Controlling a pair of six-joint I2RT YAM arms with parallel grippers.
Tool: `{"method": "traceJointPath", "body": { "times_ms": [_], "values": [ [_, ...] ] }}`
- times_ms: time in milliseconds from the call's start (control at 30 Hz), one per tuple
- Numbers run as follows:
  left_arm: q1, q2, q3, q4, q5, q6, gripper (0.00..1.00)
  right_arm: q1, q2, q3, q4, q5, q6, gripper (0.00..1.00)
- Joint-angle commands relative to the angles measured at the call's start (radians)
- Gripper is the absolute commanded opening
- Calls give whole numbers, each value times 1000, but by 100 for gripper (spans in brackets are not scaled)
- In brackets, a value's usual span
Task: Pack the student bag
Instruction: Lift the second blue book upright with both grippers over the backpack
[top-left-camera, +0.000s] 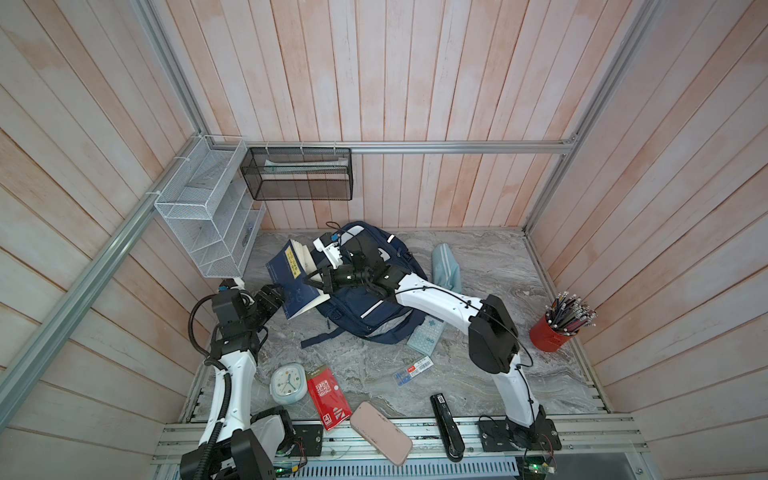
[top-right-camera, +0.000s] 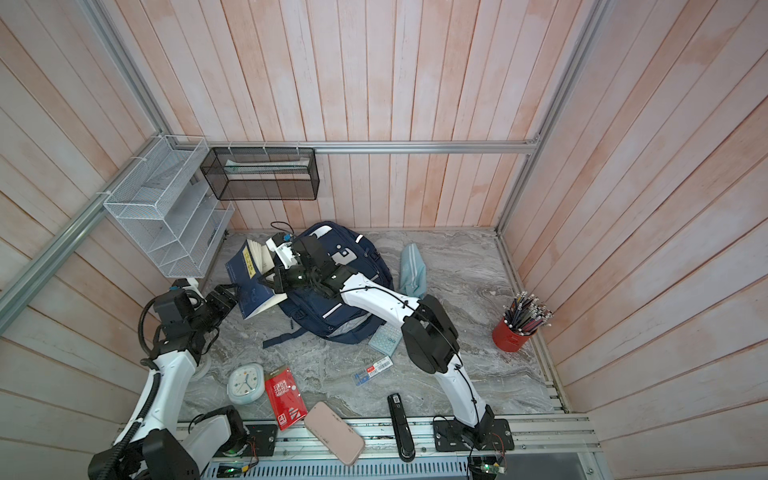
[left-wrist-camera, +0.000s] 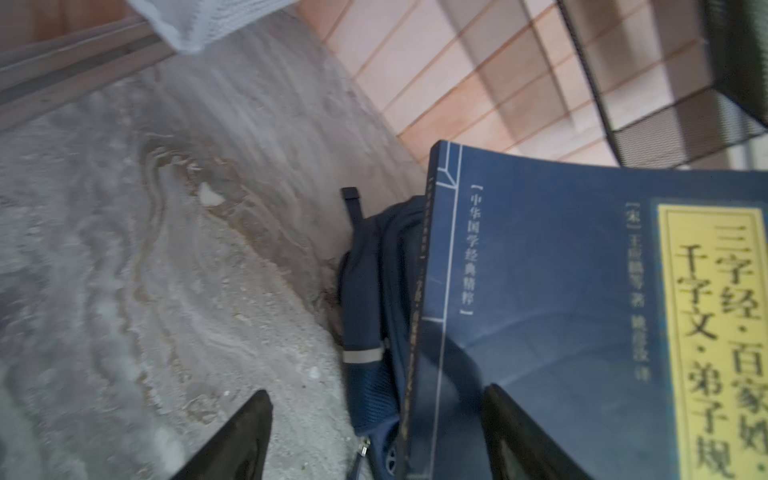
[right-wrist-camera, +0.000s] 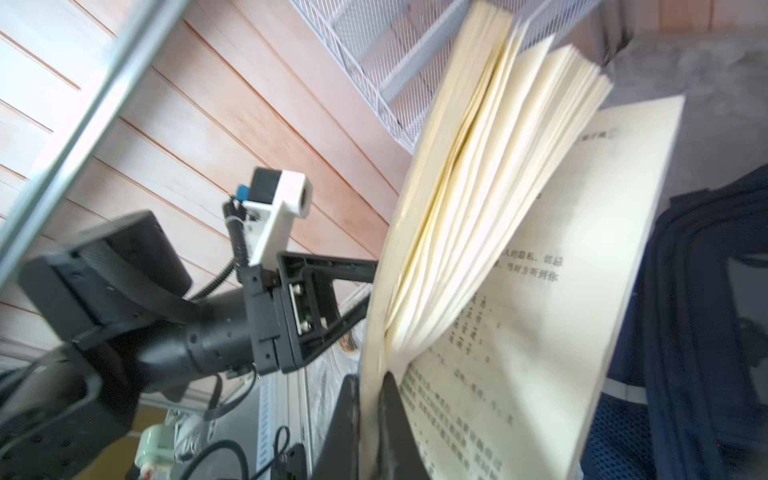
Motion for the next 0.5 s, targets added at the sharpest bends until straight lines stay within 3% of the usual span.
{"method": "traceJointPath", "body": {
  "times_ms": [0,67,267,367,467],
  "values": [
    [-66,-34,-5,128,221,-54,90,-41,-112,-166,144,16,38,0],
    [-150,-27,29,167,250,-52,100,-70,-209,-282,176,14,50,0],
    [-470,83,102,312,190,-31,100,-168,-501,-617,224,4,57,0],
    [-579,181,142,377,178,-48,95,-218,-623,-739,257,1,88,0],
    [-664,271,160,515,181,-94,82,-253,-686,-794,227,-1,88,0]
  ]
}}
